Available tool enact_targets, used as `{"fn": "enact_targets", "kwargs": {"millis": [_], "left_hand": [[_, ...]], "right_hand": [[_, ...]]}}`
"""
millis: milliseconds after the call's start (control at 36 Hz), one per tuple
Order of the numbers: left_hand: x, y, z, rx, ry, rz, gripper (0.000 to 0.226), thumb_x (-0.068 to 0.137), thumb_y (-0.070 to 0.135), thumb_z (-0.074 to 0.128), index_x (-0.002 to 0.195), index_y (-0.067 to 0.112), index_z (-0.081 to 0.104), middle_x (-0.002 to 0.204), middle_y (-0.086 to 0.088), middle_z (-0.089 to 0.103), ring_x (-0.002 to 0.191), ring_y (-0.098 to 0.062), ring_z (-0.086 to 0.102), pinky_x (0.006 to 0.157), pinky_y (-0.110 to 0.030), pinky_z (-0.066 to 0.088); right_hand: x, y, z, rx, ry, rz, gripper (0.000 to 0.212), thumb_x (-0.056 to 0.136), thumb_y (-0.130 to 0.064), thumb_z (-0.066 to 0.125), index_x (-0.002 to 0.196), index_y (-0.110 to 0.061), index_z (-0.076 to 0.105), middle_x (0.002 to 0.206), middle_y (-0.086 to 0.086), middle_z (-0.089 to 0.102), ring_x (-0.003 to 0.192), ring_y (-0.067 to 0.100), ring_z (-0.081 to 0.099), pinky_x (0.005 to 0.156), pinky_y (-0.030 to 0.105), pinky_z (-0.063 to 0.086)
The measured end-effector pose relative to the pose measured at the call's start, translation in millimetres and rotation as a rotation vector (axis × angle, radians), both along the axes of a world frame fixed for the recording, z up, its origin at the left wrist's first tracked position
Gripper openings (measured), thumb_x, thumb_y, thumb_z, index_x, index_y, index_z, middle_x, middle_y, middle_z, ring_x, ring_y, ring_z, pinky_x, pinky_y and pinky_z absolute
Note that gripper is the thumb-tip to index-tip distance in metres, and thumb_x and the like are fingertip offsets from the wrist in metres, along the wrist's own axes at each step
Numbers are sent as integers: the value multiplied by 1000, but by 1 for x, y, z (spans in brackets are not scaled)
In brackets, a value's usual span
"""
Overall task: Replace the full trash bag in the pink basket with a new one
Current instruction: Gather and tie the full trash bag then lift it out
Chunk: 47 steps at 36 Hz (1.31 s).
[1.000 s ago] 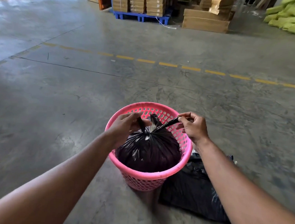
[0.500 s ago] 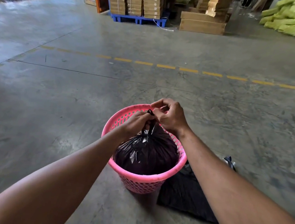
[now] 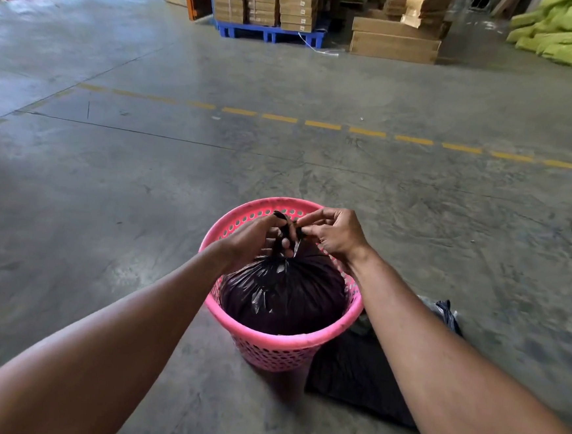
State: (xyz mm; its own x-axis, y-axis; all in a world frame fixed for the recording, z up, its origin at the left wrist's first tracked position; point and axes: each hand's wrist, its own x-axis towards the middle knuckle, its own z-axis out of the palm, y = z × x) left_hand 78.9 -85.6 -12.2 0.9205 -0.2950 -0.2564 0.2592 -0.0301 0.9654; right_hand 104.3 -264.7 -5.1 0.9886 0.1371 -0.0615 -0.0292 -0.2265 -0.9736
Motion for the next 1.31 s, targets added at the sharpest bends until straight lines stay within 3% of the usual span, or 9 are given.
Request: {"fn": "enact_targets", "kwargs": {"millis": [194,333,472,556,722,917,1139,1222,1306], "left_hand": [[-5,21,-8,-40,144,50,29,104,25,36,89,13,58,116,-34,69,112,-44,67,107,-44,47],[-3,17,-11,-43,225,190,30,102,30,36,84,21,58,110,-24,74,89,-24,71,70,-29,41],[-2,6,-8,7,224,175,27,99,27,42,81,20,60,80,-9,76,75,-18,70,62,-26,40],[-2,4,-2,87,182,167,19,89,29,55,78,19,67,92,-13,73,95,-29,59,76,-30,43],[-5,7,23,150,89,29,26,84,29,50,98,9,61,91,-22,61,93,-34,62,111,-50,42],[-5,1,30,967,-399,-240,20,90,8,50,102,22,58,94,-6,70,85,-29,65,79,-42,52],[-11,-3,25,1314,-716,-226,15,81,20,59,96,22,61,87,-5,68,66,-27,57,55,-38,45],[-13,-7,26,1414,-805,-190,10,86,21,61,96,22,62,90,-5,70,72,-32,61,59,-36,41],[-11,-4,21,1465,-850,-150,4,87,27,58,90,30,57,87,2,73,85,-28,68,86,-38,41]], "right_hand": [[-1,-18,-5,-316,-123,-120,12,75,-7,79,75,-19,79,73,-1,77,70,11,72,68,24,56],[-26,-12,-21,-298,-70,64,18,77,0,74,81,-16,81,74,-4,75,66,3,66,66,18,52],[-46,8,-41,-404,-94,31,20,77,-6,68,83,-19,82,75,-16,69,71,0,64,64,4,41],[-50,17,-43,-429,-104,34,21,77,-7,66,84,-20,82,80,-10,76,72,1,63,66,6,41],[-52,23,-53,-420,-121,-106,15,75,-14,66,89,-16,73,84,1,76,82,19,71,70,22,46],[-59,21,-53,-343,-239,-53,35,75,-41,75,102,-29,57,79,-12,70,79,10,69,75,28,52],[-54,19,-55,-296,-296,-104,5,79,-25,78,83,-23,75,73,-11,75,73,4,71,77,33,58],[-50,17,-49,-321,-288,-87,13,77,-14,79,86,-23,78,80,-13,75,77,-1,68,79,20,53],[-46,17,-42,-335,-283,-70,17,76,-7,76,86,-22,78,80,-15,74,77,-3,67,77,12,49]]}}
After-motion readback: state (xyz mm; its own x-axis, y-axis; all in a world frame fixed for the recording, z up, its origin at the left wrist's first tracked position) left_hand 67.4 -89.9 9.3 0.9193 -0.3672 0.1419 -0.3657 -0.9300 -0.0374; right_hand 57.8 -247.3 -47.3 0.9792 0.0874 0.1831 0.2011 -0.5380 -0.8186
